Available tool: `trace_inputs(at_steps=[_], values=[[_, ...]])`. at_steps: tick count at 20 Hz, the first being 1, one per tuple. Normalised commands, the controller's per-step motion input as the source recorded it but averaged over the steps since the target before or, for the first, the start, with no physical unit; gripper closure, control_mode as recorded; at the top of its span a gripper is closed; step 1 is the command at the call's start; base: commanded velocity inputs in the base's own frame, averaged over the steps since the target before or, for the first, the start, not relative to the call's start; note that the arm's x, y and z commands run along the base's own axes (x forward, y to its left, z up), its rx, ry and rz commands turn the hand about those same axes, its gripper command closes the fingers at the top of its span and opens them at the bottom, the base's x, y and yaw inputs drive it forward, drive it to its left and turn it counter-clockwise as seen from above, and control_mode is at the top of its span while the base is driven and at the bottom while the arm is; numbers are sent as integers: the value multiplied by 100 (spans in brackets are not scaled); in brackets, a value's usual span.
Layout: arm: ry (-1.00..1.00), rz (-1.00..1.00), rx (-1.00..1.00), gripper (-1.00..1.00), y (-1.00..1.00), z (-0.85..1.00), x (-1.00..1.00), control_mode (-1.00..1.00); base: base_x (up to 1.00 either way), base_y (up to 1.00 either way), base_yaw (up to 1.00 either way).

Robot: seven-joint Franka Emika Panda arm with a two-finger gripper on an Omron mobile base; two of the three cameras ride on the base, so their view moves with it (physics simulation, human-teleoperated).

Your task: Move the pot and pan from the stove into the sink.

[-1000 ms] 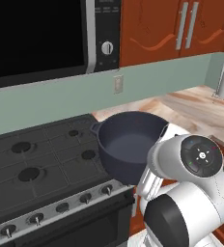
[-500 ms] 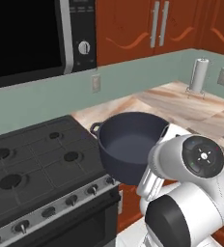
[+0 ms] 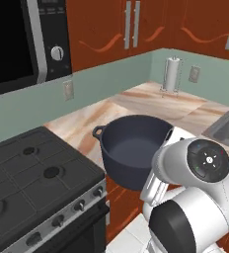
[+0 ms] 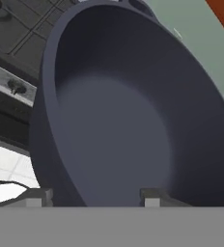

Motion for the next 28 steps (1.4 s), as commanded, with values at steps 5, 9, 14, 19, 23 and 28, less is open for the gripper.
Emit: trace_inputs(at_steps=[5, 9, 14, 19, 23, 28], values=[[0, 0, 0, 100, 0, 0, 0, 100, 0, -11, -38], [0, 0, 0, 100, 0, 0, 0, 100, 0, -11, -39], [0, 0, 0, 100, 0, 0, 0, 100, 0, -11, -38], [0, 0, 0, 100, 0, 0, 0, 100, 0, -12, -36], [0, 0, 0, 100, 0, 0, 0, 100, 0, -14, -35], [0, 0, 0, 100, 0, 0, 0, 100, 0, -17, -34]])
